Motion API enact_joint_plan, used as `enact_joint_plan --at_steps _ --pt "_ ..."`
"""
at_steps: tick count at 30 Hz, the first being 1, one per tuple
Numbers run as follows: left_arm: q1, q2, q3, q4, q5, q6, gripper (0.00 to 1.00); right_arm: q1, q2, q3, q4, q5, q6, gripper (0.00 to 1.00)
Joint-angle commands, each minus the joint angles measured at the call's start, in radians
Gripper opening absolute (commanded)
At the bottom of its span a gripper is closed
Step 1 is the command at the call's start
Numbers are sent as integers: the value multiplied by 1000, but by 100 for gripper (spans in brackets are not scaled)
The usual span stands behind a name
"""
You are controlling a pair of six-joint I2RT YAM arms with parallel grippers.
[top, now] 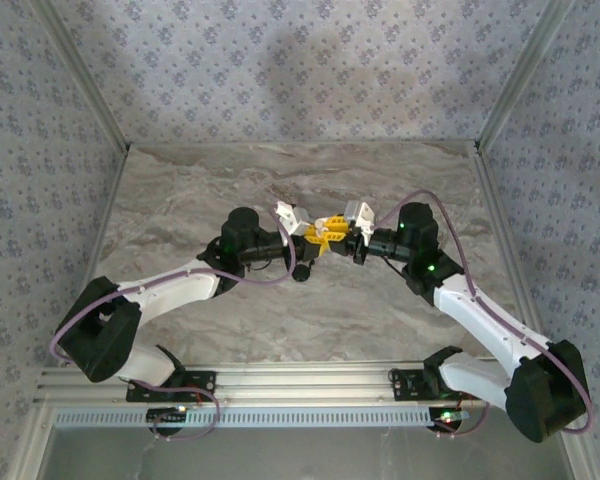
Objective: Insert wireless bluetooth earbuds into charging case
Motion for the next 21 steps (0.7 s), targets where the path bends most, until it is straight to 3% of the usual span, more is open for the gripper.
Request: enact_joint_plan --at_steps 1,21 --pt "7 -27 47 77 8 2 12 -6 18 6 -70 -19 -9 23" --pt "3 -42 32 93 189 61 12 -50 86 181 -537 -131 -367 23"
